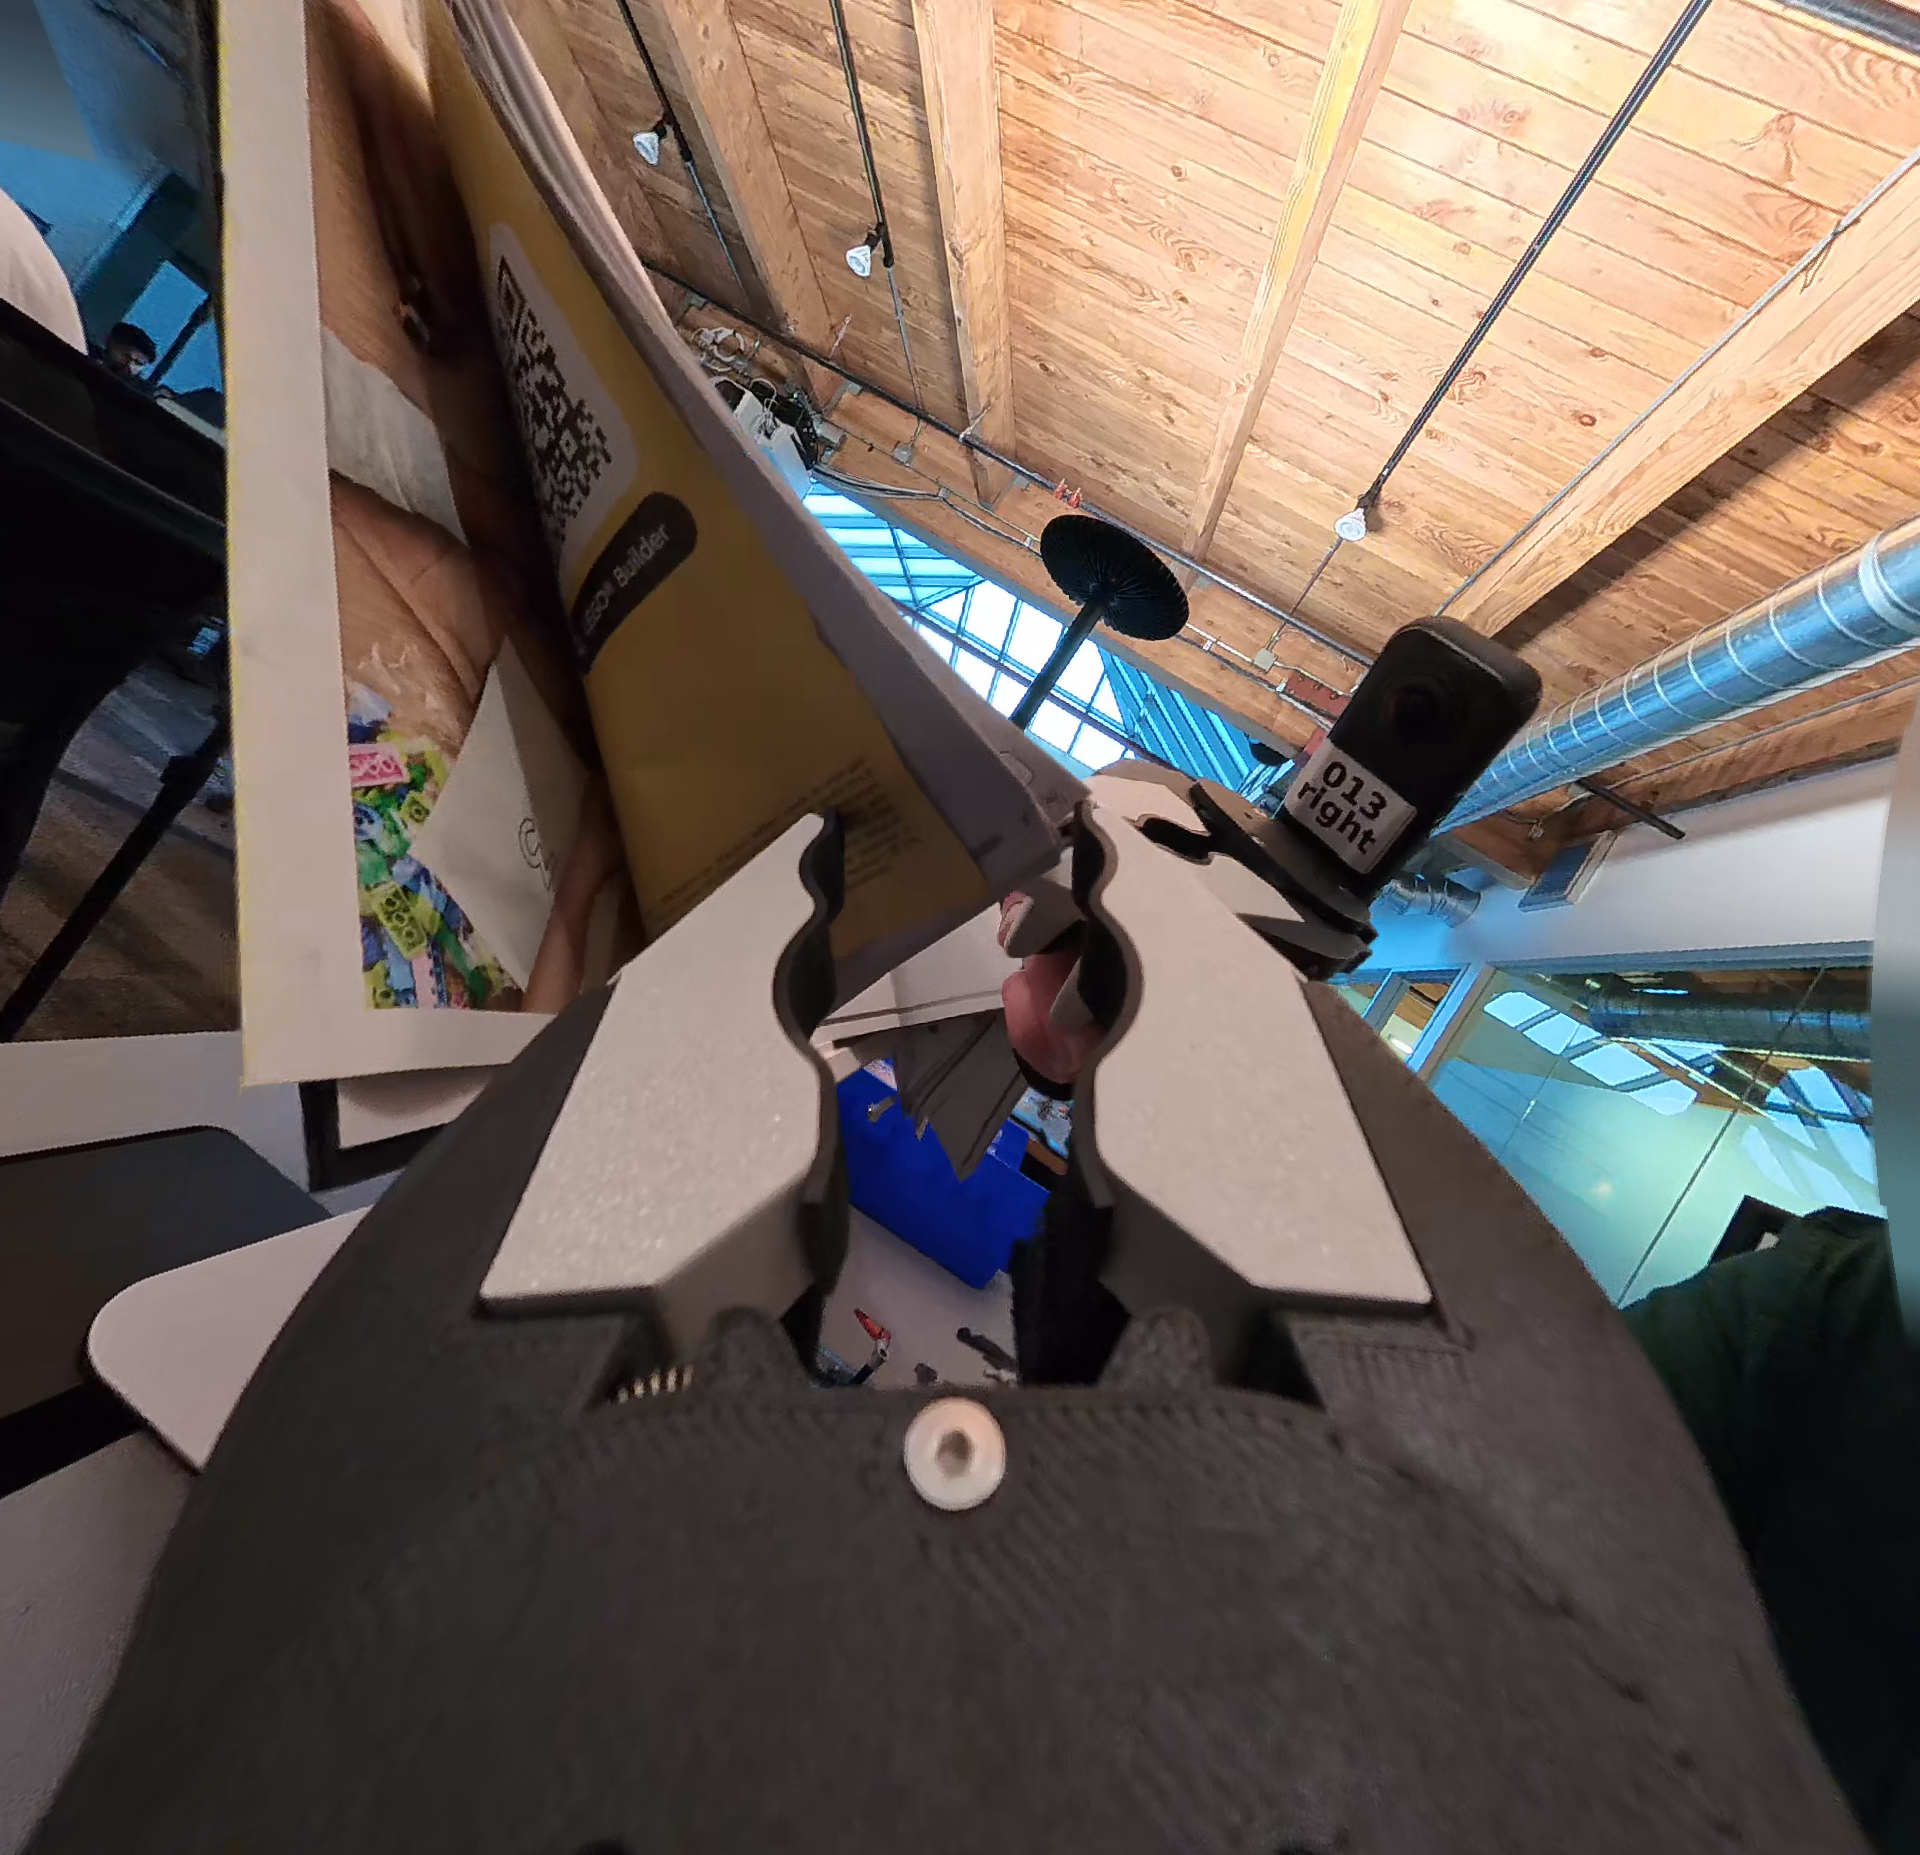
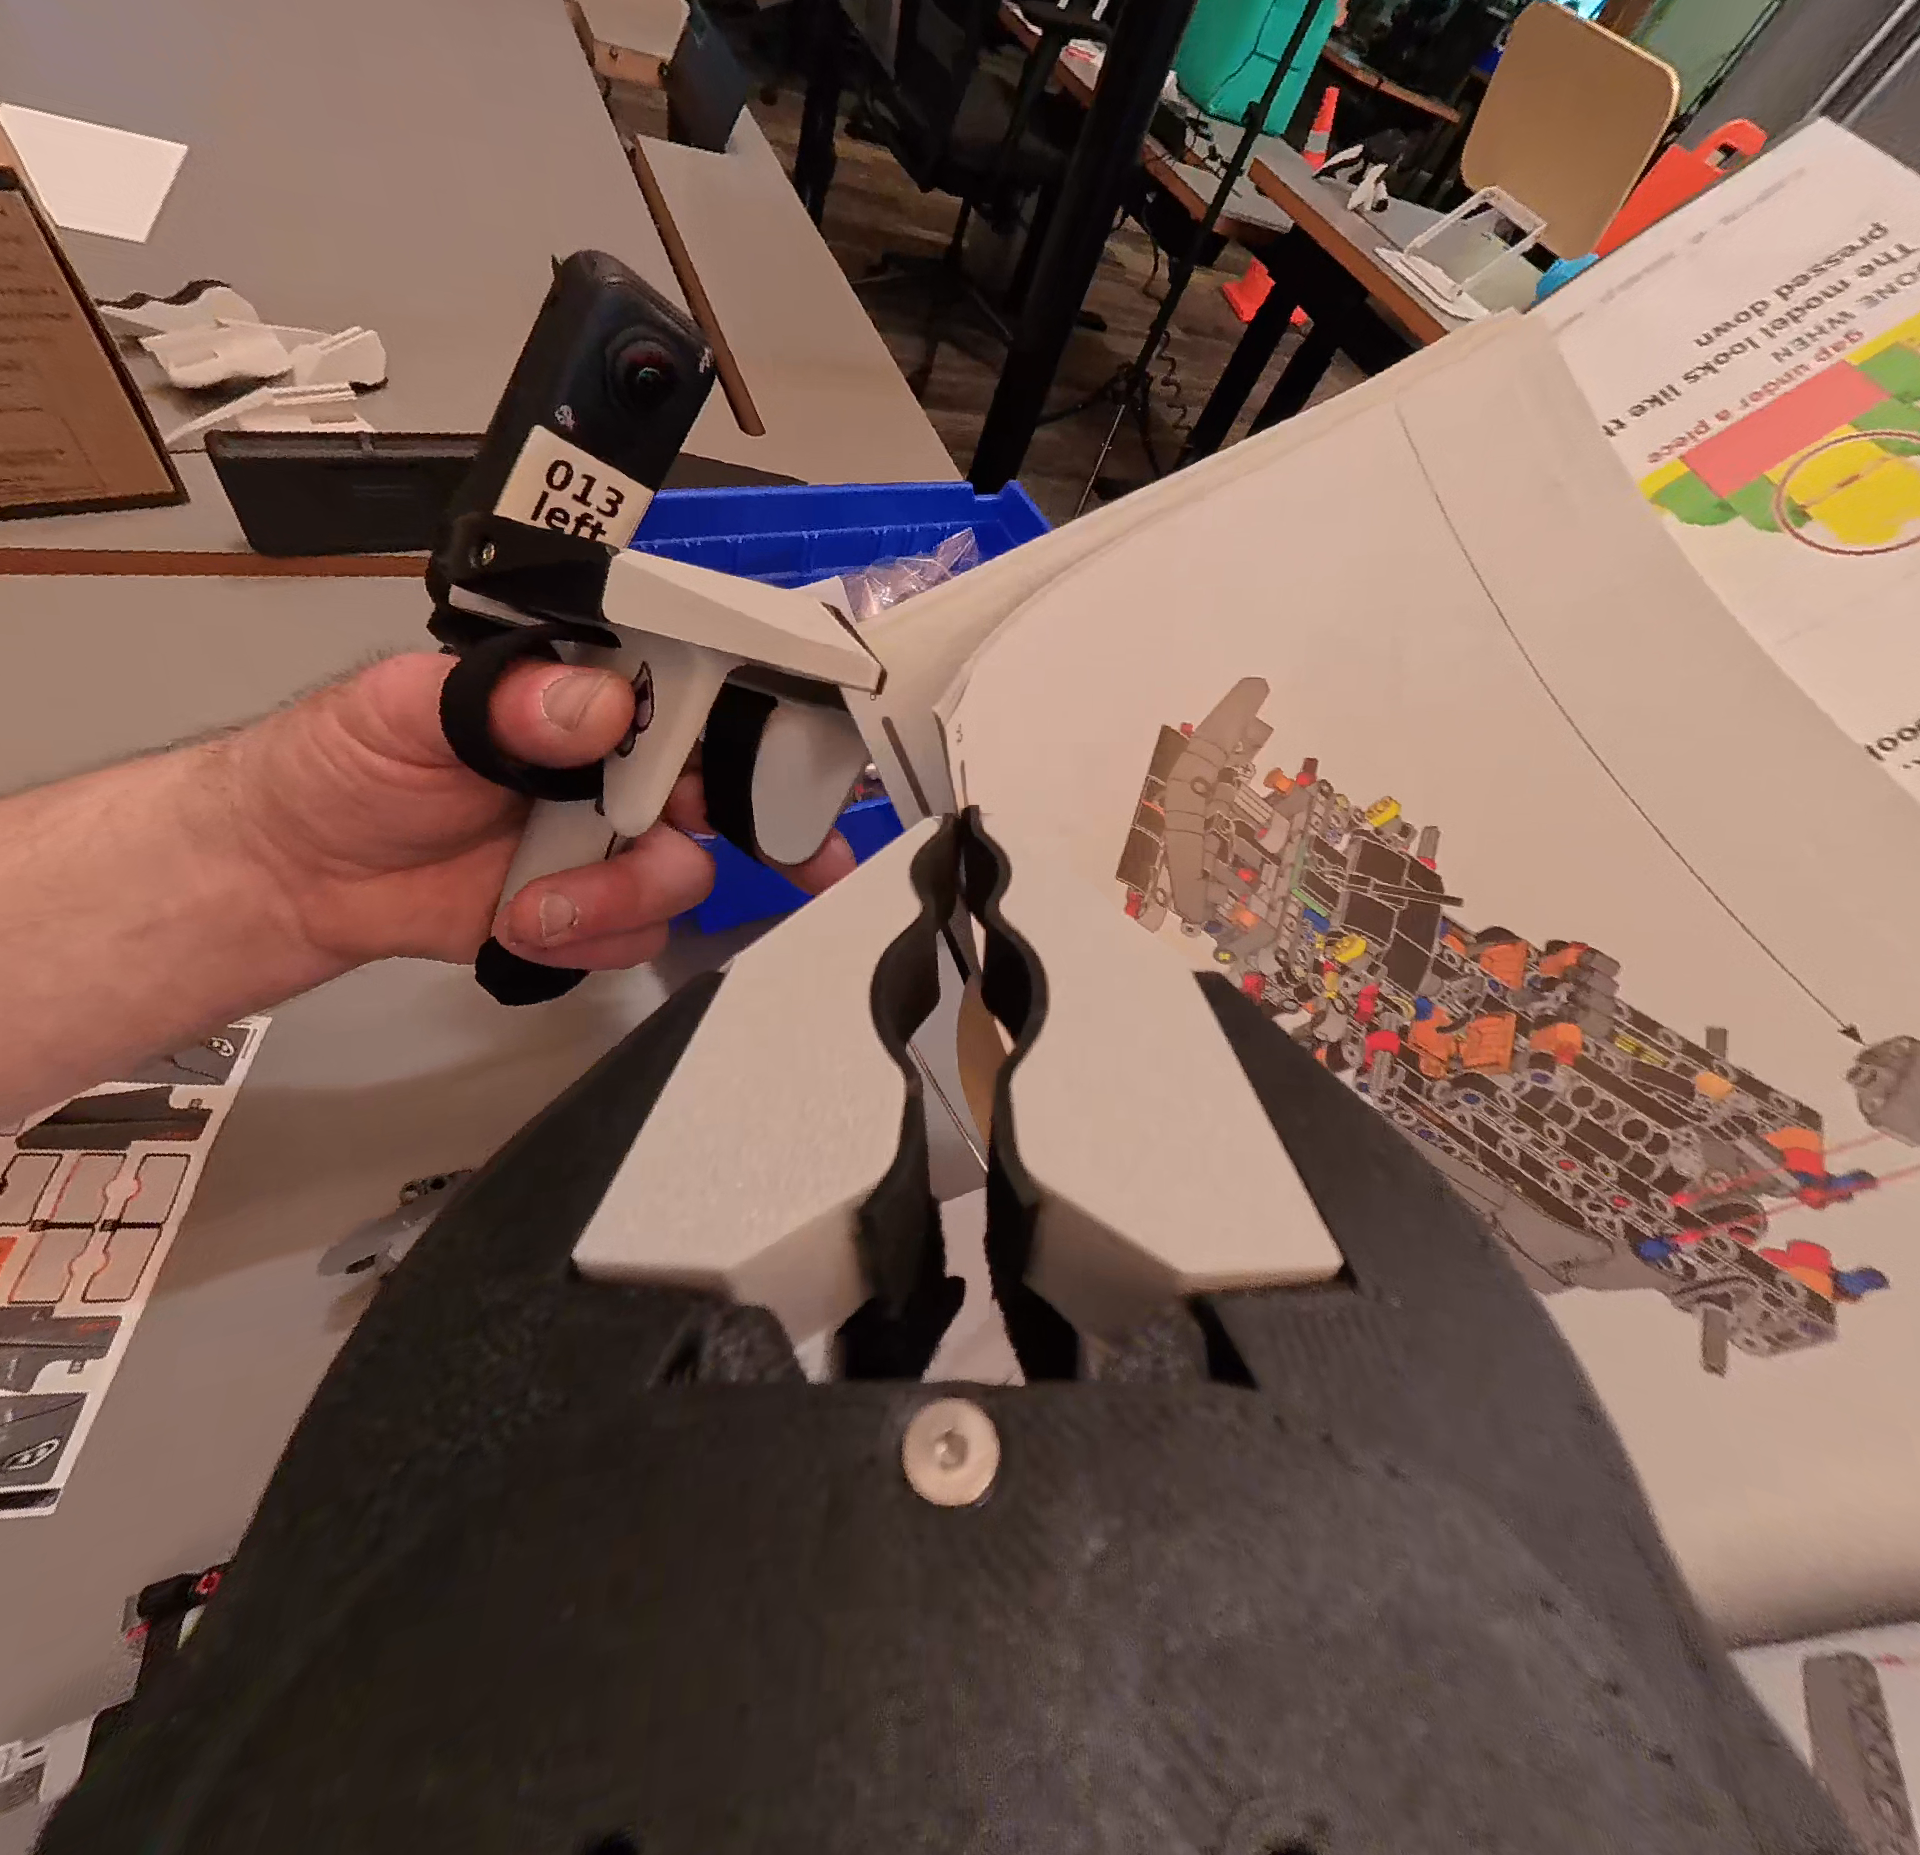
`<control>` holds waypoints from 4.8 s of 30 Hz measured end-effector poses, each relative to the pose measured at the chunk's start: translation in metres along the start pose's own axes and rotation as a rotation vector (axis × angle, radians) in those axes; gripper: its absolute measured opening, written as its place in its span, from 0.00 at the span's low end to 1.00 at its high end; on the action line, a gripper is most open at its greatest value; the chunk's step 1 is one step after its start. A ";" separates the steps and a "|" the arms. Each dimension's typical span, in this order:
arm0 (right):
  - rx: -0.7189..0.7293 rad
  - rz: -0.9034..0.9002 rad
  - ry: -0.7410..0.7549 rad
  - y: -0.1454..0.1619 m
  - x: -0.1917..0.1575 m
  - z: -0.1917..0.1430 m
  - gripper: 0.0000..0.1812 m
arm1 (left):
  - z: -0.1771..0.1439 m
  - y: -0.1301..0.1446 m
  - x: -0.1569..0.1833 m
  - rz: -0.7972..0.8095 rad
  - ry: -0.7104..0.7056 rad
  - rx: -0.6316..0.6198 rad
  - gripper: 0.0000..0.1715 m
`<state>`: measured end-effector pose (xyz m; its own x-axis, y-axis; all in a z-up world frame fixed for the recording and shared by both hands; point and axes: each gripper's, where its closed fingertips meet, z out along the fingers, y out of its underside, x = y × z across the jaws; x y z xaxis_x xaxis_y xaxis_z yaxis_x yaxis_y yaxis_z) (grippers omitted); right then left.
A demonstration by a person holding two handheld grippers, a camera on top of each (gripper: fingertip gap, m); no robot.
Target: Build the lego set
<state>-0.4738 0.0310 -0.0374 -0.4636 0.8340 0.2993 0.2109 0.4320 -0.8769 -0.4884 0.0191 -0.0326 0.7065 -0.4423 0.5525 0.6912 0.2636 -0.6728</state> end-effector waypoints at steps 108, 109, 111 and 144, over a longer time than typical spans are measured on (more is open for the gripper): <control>-0.070 0.230 0.330 0.163 0.161 -0.167 0.00 | -0.020 -0.008 -0.036 0.355 -0.359 0.000 0.00; -0.035 0.261 0.295 0.150 0.156 -0.167 0.00 | -0.021 -0.009 -0.036 0.350 -0.356 0.004 0.00; 0.045 0.295 0.202 0.113 0.139 -0.165 0.00 | -0.022 -0.010 -0.037 0.342 -0.352 0.006 0.00; -0.110 0.184 0.399 0.189 0.173 -0.183 0.03 | -0.021 -0.006 -0.039 0.328 -0.346 -0.002 0.00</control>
<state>-0.3562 0.3196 -0.0826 -0.0468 0.9581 0.2827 0.3592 0.2802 -0.8902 -0.5232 0.0170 -0.0607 0.8967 -0.0243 0.4419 0.4231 0.3401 -0.8398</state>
